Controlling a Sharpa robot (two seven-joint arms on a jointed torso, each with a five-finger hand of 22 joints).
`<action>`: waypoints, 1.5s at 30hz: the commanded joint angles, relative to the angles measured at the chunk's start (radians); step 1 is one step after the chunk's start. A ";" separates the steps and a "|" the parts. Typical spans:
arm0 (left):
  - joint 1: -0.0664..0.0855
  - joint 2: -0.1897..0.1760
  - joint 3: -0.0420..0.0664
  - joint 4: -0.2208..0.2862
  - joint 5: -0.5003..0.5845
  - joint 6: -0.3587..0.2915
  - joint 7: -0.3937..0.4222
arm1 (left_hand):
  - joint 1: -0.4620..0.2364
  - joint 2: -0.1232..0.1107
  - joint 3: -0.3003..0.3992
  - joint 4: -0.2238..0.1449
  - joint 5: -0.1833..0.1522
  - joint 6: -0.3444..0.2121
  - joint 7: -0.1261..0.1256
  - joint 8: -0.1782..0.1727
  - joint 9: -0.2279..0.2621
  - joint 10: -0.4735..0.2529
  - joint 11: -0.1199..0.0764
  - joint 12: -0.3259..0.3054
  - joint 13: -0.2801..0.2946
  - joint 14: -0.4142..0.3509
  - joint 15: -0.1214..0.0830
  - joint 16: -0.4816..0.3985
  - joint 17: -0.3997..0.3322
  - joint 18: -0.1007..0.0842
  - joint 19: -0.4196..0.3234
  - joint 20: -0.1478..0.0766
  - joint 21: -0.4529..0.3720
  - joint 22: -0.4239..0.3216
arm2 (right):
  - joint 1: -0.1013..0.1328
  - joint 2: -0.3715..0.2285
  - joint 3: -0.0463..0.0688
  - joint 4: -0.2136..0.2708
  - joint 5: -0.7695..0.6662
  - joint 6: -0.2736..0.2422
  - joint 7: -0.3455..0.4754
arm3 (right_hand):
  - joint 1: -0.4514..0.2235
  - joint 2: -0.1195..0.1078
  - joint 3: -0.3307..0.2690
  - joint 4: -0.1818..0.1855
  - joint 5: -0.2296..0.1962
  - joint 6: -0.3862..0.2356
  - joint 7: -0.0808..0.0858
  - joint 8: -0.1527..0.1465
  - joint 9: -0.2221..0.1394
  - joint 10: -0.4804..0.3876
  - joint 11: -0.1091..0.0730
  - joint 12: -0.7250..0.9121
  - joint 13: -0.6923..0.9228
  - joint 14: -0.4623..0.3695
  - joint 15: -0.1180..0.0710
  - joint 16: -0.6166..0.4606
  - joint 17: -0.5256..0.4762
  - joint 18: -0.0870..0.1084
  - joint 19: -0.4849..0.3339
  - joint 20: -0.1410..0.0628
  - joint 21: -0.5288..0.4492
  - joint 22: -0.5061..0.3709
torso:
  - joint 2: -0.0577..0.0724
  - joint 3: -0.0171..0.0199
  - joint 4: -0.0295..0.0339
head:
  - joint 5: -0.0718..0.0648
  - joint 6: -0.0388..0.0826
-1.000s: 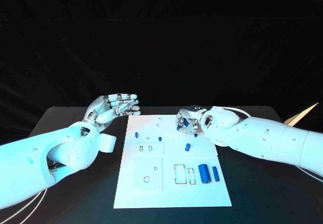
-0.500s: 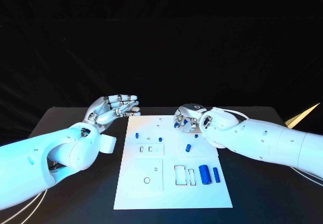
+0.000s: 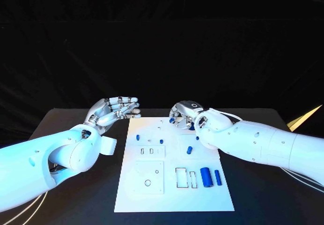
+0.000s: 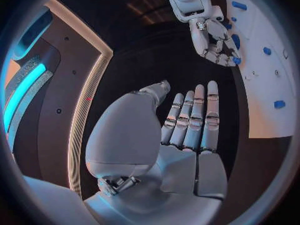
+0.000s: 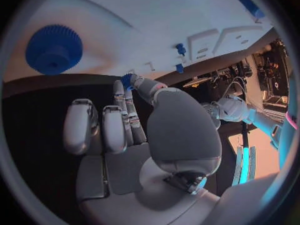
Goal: Assemble the parts on the task board
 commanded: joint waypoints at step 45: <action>0.026 0.005 0.001 -0.001 0.002 0.001 -0.004 | -0.001 -0.020 0.030 -0.016 -0.002 -0.007 0.043 0.009 0.015 -0.005 0.006 -0.008 0.015 -0.015 0.004 -0.012 0.019 0.002 0.014 -0.005 0.015 0.015 | -0.018 0.101 0.005 -0.097 -0.034 -0.051 -0.041 | -0.032 0.031 0.058 -0.002 0.009 -0.010 -0.002 0.067 0.083 0.030 -0.009 -0.003 0.017 0.056 0.002 0.019 0.021 -0.021 0.008 0.000 0.023 0.016 | 0.017 -0.0044 0.0105 | 0.008 0.011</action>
